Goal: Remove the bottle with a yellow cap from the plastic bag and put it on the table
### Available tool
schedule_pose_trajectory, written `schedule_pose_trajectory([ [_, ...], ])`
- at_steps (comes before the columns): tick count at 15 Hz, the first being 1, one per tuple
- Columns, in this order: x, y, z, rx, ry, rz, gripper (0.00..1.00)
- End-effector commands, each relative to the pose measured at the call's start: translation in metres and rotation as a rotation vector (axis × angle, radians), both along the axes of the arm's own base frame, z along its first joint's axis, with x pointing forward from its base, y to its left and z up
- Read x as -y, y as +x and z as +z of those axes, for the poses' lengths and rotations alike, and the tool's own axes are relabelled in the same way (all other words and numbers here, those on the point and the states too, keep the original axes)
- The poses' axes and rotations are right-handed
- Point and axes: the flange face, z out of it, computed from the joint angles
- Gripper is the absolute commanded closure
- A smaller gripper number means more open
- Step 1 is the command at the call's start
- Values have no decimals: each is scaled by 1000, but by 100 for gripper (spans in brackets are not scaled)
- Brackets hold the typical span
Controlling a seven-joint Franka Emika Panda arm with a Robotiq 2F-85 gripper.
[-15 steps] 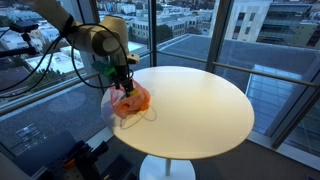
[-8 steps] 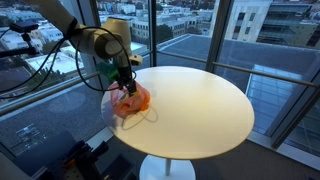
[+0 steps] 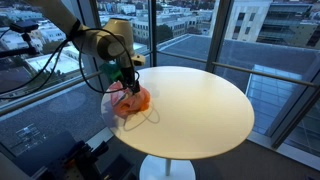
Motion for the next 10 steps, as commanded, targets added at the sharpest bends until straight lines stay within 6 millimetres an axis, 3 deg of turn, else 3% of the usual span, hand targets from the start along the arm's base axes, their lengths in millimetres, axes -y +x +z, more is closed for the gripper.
schedule_pose_trajectory([
  [1, 5, 8, 3, 20, -19, -7, 0],
  [10, 14, 12, 5, 55, -60, 4, 0],
])
